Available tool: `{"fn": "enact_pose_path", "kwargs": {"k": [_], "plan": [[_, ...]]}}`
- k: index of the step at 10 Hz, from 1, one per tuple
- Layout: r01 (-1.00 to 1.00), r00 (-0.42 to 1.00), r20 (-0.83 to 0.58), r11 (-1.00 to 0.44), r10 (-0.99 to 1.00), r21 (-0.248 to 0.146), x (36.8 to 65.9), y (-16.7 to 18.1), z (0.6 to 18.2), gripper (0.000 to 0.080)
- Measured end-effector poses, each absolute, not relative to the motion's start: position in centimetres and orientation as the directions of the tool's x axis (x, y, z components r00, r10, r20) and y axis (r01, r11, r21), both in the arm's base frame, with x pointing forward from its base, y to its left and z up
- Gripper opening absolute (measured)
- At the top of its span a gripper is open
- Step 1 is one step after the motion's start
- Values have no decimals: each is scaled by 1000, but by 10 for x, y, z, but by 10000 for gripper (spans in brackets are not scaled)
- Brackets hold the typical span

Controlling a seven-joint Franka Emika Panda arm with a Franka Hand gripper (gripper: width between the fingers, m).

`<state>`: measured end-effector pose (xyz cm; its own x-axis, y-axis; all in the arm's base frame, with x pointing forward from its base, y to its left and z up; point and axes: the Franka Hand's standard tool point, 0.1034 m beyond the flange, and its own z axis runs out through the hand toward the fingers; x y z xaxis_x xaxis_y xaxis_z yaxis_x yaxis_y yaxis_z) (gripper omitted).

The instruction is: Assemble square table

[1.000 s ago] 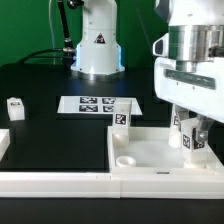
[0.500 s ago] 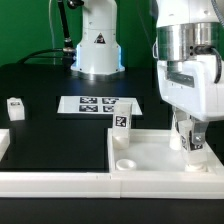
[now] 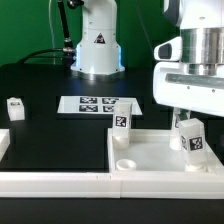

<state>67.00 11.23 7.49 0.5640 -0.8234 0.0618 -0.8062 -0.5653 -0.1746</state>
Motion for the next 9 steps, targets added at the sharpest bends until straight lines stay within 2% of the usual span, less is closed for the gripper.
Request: {"fn": "enact_pose_path", "kwargs": {"k": [2, 4, 6, 9], "plan": [[-742, 647, 82, -650, -758, -165, 670, 111, 75, 649], [-556, 801, 165, -817, -576, -151, 675, 95, 76, 649], [-397, 891, 204, -914, -406, -88, 677, 97, 76, 649], [-404, 887, 205, -911, -413, -88, 678, 97, 76, 629]]}}
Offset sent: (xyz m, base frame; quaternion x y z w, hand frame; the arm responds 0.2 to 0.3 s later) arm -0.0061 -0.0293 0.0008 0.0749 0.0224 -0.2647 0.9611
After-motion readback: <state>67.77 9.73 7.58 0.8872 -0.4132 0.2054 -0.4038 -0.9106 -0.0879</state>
